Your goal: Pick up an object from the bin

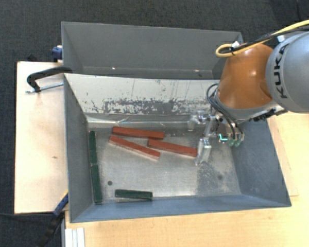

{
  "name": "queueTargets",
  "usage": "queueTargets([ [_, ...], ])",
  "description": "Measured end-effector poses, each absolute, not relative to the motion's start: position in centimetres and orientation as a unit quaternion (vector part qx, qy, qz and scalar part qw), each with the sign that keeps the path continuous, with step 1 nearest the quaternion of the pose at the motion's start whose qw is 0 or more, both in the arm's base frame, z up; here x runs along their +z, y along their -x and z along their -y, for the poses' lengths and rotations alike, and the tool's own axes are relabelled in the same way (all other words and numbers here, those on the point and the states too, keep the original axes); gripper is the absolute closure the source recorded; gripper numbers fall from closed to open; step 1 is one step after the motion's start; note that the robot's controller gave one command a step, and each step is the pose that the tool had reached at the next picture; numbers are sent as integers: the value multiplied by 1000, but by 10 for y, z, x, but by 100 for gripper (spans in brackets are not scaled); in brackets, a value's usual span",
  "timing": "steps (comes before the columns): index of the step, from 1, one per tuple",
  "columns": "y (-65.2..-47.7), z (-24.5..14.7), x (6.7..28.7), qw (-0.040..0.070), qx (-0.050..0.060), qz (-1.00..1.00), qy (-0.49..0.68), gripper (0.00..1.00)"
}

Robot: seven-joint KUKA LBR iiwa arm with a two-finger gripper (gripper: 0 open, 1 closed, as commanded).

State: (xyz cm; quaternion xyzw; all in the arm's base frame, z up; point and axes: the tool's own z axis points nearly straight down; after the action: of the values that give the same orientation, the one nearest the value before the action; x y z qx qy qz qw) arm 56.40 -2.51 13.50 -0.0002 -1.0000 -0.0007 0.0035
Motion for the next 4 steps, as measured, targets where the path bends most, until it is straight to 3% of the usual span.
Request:
queueTargets([
  [1, -566, 25, 139, -1, 0, 1000, 0, 0],
  [2, -557, -16, 85, -3, -1, 1000, 14, 0],
  [3, -557, -29, 72, 1, -1, 1000, 18, 0],
  [4, -561, -69, 96, -3, -1, 1000, -10, 0],
])
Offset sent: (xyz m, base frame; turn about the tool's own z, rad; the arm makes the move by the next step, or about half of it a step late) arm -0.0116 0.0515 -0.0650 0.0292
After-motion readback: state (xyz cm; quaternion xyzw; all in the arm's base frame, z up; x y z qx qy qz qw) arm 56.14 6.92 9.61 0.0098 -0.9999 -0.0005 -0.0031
